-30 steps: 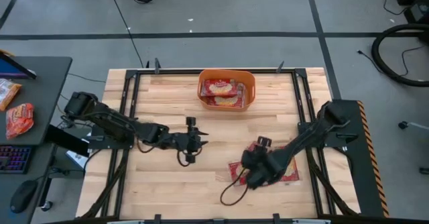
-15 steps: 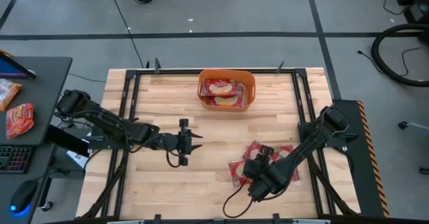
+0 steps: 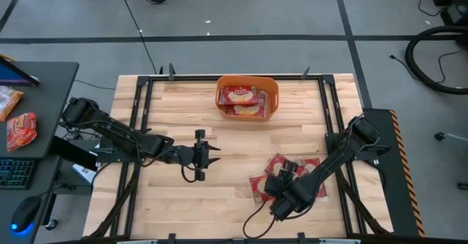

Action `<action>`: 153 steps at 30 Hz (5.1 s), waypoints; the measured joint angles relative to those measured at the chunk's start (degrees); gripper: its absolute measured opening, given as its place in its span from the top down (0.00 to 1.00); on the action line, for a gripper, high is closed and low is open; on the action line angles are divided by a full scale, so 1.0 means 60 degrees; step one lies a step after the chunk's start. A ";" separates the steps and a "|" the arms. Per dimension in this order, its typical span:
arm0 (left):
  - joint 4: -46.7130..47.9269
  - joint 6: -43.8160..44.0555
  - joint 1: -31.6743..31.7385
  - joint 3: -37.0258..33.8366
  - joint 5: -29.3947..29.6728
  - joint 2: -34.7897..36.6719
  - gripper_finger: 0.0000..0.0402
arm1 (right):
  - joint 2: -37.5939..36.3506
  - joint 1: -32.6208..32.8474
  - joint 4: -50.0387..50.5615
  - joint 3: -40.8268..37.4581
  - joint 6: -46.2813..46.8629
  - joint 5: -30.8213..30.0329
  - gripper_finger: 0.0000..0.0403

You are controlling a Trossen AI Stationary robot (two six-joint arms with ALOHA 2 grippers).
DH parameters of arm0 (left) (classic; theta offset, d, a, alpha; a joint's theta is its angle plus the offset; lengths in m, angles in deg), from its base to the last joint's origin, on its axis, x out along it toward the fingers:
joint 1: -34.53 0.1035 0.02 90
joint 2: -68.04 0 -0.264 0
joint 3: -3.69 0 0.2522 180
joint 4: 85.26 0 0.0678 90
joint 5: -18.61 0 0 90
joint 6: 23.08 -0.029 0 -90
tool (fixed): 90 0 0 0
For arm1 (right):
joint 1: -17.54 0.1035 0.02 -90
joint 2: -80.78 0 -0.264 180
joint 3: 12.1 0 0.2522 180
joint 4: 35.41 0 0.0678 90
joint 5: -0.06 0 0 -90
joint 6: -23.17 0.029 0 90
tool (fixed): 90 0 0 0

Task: Sort popcorn bags into baskets
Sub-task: Put the red popcorn bag into the orange bin

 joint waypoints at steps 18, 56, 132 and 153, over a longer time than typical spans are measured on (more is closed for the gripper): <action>-0.0592 0.1334 0.0011 -0.1050 -0.0004 -0.0055 0.63 | 0.0423 0.3230 0.0849 -0.0346 -0.0783 0.0127 0.53; -0.0520 0.1407 0.0011 -0.1046 -0.0001 -0.0055 0.63 | 0.1788 0.3689 0.1371 -0.1668 0.0620 -0.3127 0.35; -0.1044 0.0081 0.0822 0.3314 -0.1587 -0.5201 0.95 | 0.0338 -0.0319 0.2052 0.2630 -0.0899 -0.3523 0.88; 0.4490 -0.1101 0.2176 0.6007 0.2824 -0.3636 0.94 | -0.1200 0.0748 0.2109 -0.0972 0.1891 -0.3836 0.66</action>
